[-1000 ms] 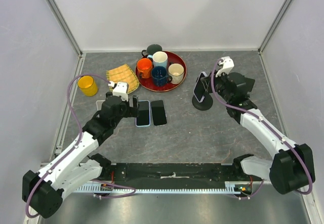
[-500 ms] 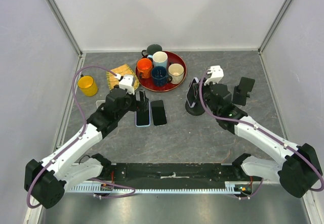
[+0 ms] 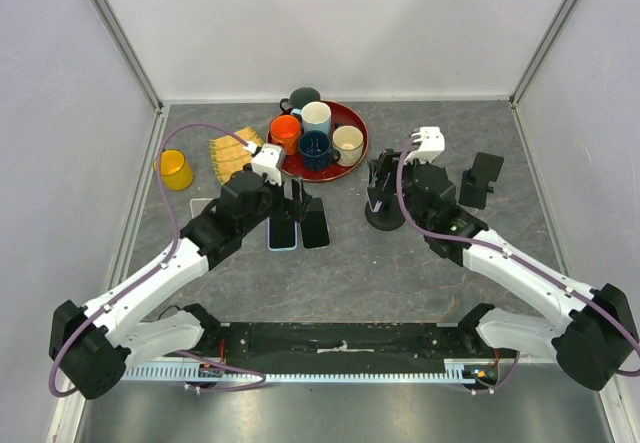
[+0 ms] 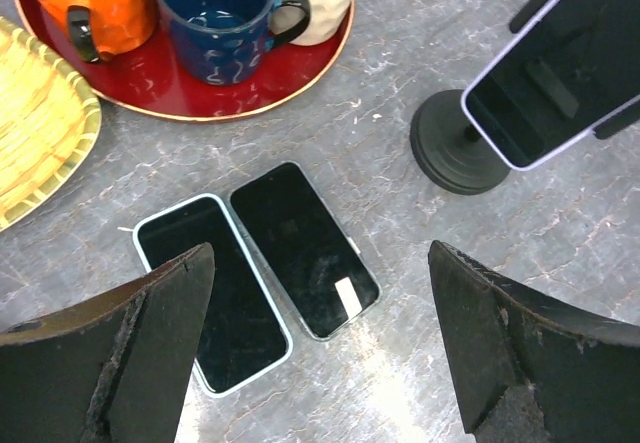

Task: Remove the phone from the phone stand

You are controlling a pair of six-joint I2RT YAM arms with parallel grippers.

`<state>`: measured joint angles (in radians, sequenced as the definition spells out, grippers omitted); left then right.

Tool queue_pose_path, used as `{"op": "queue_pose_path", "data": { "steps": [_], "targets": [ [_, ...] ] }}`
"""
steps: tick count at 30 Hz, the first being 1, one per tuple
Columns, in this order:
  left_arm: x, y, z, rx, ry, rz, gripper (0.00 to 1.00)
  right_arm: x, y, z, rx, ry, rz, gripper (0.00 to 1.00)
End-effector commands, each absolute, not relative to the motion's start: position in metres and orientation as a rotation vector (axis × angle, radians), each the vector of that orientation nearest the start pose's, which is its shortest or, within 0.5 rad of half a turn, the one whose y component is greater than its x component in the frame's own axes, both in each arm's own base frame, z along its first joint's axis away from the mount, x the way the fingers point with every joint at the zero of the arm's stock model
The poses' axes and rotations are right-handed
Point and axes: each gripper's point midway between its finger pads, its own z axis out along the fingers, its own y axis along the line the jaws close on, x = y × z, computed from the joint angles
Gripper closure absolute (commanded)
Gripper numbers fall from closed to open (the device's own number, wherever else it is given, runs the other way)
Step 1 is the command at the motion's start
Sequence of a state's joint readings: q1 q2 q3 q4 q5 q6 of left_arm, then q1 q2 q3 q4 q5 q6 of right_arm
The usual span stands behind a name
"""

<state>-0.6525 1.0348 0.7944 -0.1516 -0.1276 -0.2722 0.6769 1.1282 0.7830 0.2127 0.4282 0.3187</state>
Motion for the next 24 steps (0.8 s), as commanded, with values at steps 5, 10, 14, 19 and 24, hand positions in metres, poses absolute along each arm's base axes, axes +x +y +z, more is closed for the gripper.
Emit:
{"op": "queue_pose_path", "data": {
  "steps": [5,10,14,19,24],
  "targets": [
    [0.290,-0.238,0.245,0.243,1.914,-0.567,0.06,0.332,0.182,0.325,0.093,1.588,0.421,0.07],
    [0.296,-0.264,0.260,0.226,1.919,-0.558,0.05,0.326,0.145,0.324,0.149,1.618,0.240,0.02],
    [0.296,-0.295,0.272,0.241,1.919,-0.571,0.05,0.318,0.102,0.319,0.228,1.628,0.081,0.02],
    [0.296,-0.343,0.276,0.320,1.934,-0.576,0.03,0.314,0.066,0.288,0.268,1.695,0.056,0.02],
    [0.303,-0.368,0.285,0.362,1.915,-0.527,0.02,0.309,0.042,0.254,0.360,1.746,0.125,0.02]
  ]
}}
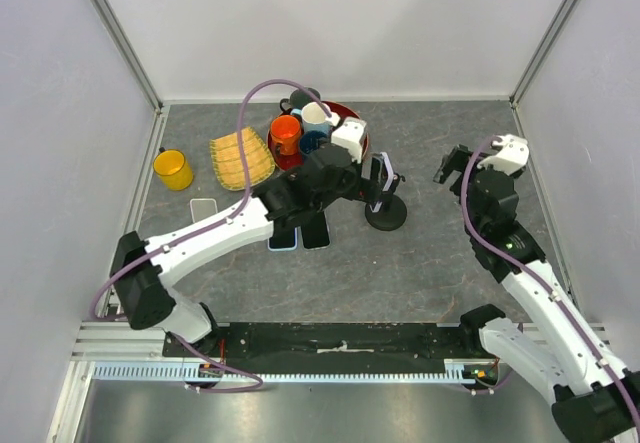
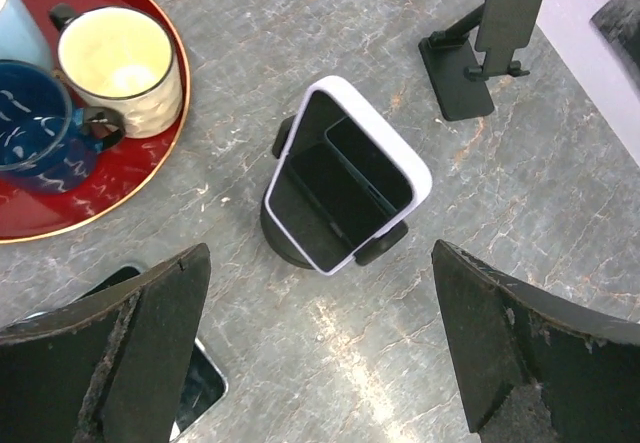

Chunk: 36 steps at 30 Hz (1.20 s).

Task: Remove the phone from the phone stand

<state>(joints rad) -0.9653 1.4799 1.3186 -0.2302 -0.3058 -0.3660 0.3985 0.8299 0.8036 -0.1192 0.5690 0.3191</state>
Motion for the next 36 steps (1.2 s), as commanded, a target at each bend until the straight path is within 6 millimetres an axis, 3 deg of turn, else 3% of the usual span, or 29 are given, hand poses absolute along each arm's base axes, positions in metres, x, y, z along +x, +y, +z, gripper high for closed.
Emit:
{"op": "queue_pose_path", "data": {
  "steps": [1,2,5,6,8,13,20,25,31,36],
  "targets": [
    [0.301,-0.373,0.288,0.373,1.904,-0.521,0.02,0.307,0.041,0.246,0.357,1.759,0.128,0.02],
    [0.304,-0.377,0.282,0.399,1.906,-0.489,0.02,0.304,0.040,0.246,0.356,1.754,0.136,0.02],
    [0.308,-0.385,0.296,0.411,1.871,-0.431,0.02,0.299,0.038,0.238,0.341,1.772,0.121,0.02],
    [0.312,-0.386,0.286,0.417,1.885,-0.383,0.02,0.297,0.038,0.234,0.337,1.785,0.116,0.02],
    [0.314,-0.389,0.290,0.433,1.869,-0.351,0.02,0.294,0.037,0.230,0.335,1.793,0.116,0.02],
    [0.327,-0.395,0.265,0.468,1.887,-0.234,0.02,0.289,0.040,0.219,0.327,1.811,0.140,0.02],
    [0.335,-0.408,0.249,0.500,1.908,-0.192,0.03,0.286,0.041,0.214,0.276,1.822,0.126,0.02],
    [0.338,-0.405,0.235,0.513,1.929,-0.134,0.03,0.286,0.040,0.213,0.270,1.825,0.122,0.02],
    [0.337,-0.404,0.239,0.530,1.925,-0.130,0.16,0.287,0.042,0.212,0.259,1.826,0.129,0.02],
    [0.329,-0.409,0.244,0.561,1.934,-0.195,0.47,0.288,0.045,0.215,0.242,1.817,0.144,0.02]
  ]
}}
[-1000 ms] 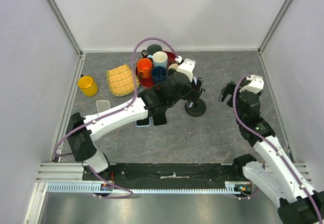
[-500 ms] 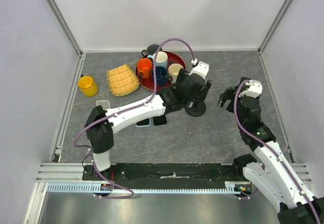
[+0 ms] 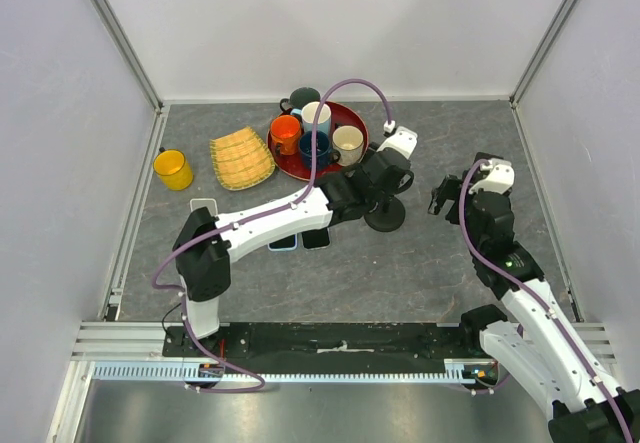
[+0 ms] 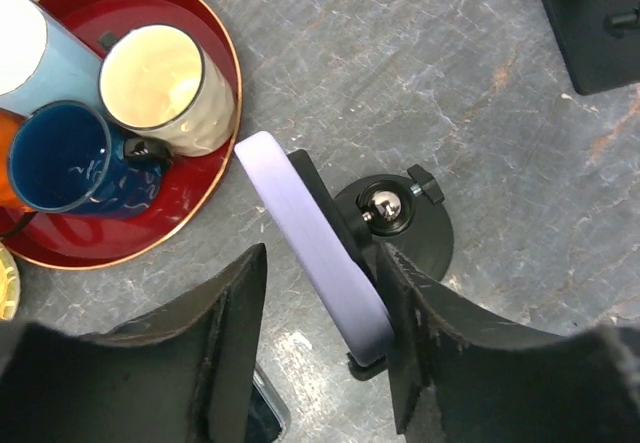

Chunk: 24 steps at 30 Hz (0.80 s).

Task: Remove the phone from the phone stand

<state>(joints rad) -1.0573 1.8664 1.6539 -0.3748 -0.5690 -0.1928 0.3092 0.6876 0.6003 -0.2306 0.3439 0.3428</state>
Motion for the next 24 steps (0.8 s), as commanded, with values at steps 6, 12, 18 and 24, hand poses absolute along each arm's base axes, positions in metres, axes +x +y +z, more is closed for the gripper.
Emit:
{"op": "queue_pose_path", "data": {
  "steps": [6,12,18,24],
  "targets": [
    [0.323,-0.409,0.251,0.586,1.932,-0.229,0.71,0.289,0.067,0.225,0.112,1.796,0.240,0.02],
    [0.315,-0.409,0.250,0.644,1.935,-0.265,0.89,0.282,0.106,0.235,-0.111,1.669,0.427,0.02],
    [0.306,-0.405,0.252,0.687,1.930,-0.293,0.98,0.281,0.123,0.219,-0.167,1.680,0.521,0.02],
    [0.300,-0.401,0.253,0.716,1.926,-0.315,0.98,0.282,0.151,0.201,-0.205,1.632,0.695,0.02]
  ]
}}
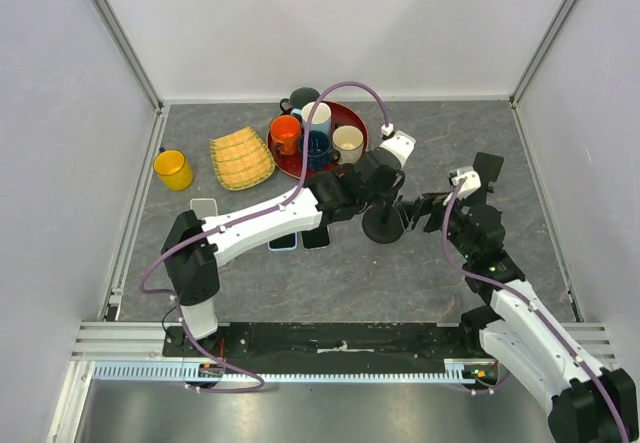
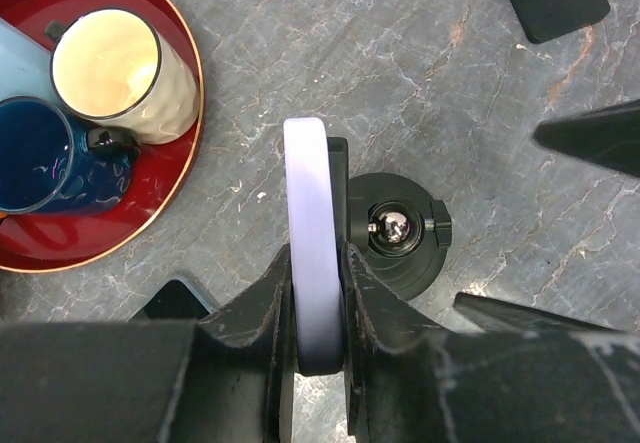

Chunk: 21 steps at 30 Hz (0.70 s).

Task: Remove the phone from the phone stand

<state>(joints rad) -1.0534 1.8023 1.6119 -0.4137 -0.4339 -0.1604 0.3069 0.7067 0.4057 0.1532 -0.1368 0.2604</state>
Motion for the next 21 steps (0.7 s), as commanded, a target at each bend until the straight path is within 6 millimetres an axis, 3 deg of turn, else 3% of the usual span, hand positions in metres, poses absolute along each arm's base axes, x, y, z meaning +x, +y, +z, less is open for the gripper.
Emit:
{"op": "queue_pose_path", "data": {
  "steps": [1,9,11,21],
  "targets": [
    [0.299,-0.401,0.252,0.719,1.927,-0.317,0.98,0.283,0.154,0.206,-0.222,1.593,0.708,0.02],
    [0.291,-0.402,0.248,0.739,1.942,-0.362,0.98,0.289,0.167,0.170,-0.313,1.642,0.735,0.06],
    [0.289,-0.402,0.247,0.746,1.946,-0.373,0.98,0.291,0.174,0.175,-0.352,1.619,0.757,0.09],
    [0.283,-0.403,0.249,0.775,1.935,-0.407,0.98,0.310,0.195,0.159,-0.427,1.644,0.823,0.21]
  ]
}}
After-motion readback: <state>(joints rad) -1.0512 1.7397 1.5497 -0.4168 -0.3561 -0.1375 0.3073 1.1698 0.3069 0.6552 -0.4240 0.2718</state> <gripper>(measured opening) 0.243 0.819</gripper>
